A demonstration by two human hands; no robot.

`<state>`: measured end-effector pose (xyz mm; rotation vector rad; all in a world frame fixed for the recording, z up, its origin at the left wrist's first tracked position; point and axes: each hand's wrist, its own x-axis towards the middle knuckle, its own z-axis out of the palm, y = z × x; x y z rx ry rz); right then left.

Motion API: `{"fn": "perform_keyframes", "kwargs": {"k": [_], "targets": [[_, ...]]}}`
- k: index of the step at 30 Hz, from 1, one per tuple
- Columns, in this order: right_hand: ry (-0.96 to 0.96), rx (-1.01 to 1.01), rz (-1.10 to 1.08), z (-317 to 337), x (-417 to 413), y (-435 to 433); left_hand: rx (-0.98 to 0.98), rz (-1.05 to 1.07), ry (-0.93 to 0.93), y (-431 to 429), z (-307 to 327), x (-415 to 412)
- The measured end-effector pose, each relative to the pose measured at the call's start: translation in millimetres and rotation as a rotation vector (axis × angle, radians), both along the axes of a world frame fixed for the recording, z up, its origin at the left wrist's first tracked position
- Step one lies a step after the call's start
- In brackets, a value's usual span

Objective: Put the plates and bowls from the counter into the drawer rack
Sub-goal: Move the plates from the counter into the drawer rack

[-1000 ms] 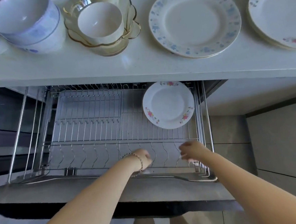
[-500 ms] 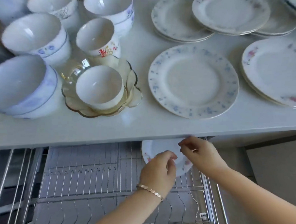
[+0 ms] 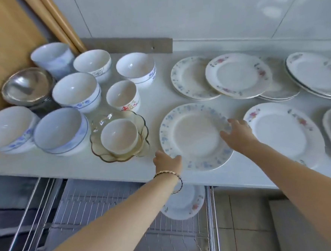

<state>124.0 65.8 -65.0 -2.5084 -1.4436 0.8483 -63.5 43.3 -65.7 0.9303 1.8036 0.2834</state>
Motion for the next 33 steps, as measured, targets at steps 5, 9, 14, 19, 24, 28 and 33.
{"fn": "perform_keyframes", "kwargs": {"k": [5,9,14,19,24,28,33], "targets": [[0.079,-0.035,-0.077,-26.5,13.1,18.5,-0.031,0.234,-0.127,19.9,-30.5,4.1],[0.181,-0.006,-0.194,-33.7,29.1,24.1,0.014,0.255,-0.103,26.2,-41.6,8.3],[0.287,0.031,-0.228,-31.6,33.5,-2.7,0.065,0.242,-0.063,7.5,-42.5,4.5],[0.361,0.042,-0.194,-8.4,30.8,-61.9,-0.032,0.162,-0.305,-36.9,-13.5,-19.7],[0.395,-0.055,-0.093,20.5,3.1,-130.6,-0.247,-0.067,-0.356,-95.2,10.0,-67.6],[0.433,-0.15,-0.054,26.6,-42.0,-182.3,-0.38,-0.173,-0.28,-143.0,5.8,-118.6],[0.442,-0.299,-0.069,-20.4,-96.4,-210.9,-0.555,-0.239,-0.201,-155.6,-32.8,-172.4]]}}
